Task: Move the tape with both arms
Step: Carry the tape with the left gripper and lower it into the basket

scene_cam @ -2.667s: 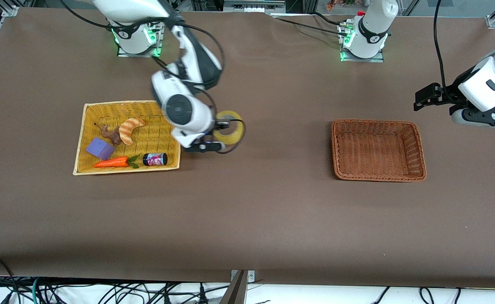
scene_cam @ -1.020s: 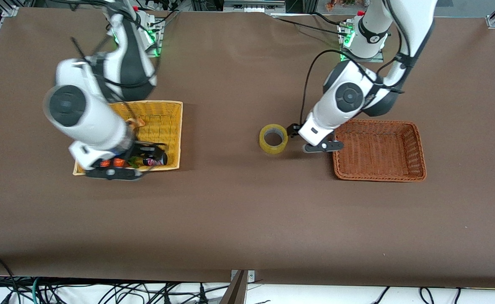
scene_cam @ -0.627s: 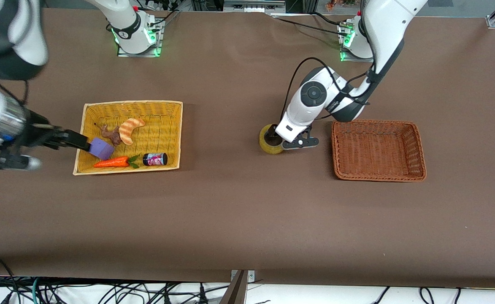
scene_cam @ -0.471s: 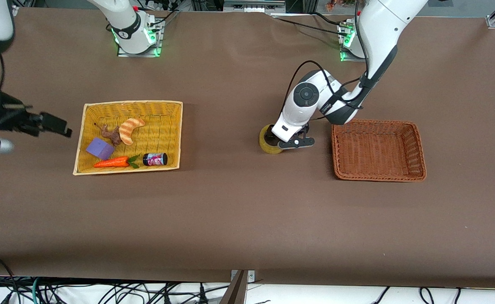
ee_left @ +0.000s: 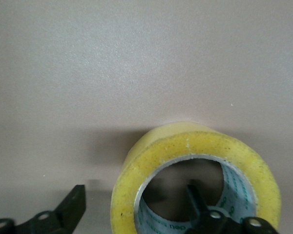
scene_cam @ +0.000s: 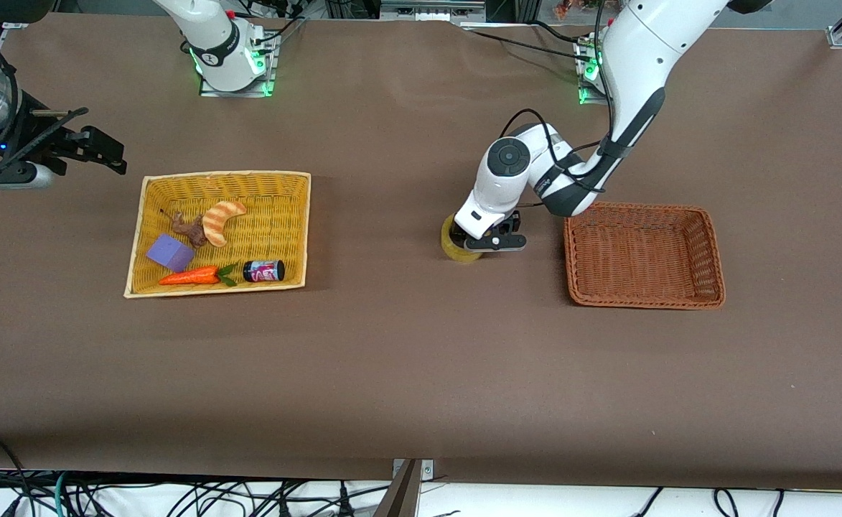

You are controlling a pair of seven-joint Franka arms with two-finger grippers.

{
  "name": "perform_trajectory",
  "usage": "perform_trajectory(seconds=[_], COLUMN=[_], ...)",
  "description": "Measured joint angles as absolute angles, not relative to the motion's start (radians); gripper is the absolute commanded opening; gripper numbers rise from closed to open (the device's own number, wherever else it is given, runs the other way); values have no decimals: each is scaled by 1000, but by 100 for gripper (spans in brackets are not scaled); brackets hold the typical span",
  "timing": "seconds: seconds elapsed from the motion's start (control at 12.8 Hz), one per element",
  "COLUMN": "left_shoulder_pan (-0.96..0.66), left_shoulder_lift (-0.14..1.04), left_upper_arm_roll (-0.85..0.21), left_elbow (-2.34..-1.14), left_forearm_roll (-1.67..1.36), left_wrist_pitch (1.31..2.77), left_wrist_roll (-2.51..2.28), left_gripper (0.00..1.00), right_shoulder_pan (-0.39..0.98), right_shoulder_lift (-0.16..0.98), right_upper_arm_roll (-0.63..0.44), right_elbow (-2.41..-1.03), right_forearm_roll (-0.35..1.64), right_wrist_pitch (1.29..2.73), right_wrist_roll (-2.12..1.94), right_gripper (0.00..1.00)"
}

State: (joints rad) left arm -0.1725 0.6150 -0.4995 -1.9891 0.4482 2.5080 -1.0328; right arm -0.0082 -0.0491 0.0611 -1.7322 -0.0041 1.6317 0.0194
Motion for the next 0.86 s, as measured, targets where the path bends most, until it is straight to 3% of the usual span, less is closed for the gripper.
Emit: perform_trajectory(seconds=[0.63,0.86], left_shoulder_pan=[-147,-105], left_shoulder_lift=[617,533], left_upper_arm_roll=[-500,-488], left_elbow=[-1962,-1808], left_forearm_roll=[402,185], left_wrist_pitch=[2475,2089], left_wrist_roll=[-1061,-708], left_gripper=[0,0], right_shoulder_pan=[-46,-47], right_shoulder_lift=[-32,-32], right_upper_arm_roll=[80,80], right_elbow=[-1699,-1697], right_forearm_roll=[9,10], right_wrist_pitch=[1642,1641], right_wrist_roll=[19,20], right_gripper=[100,100])
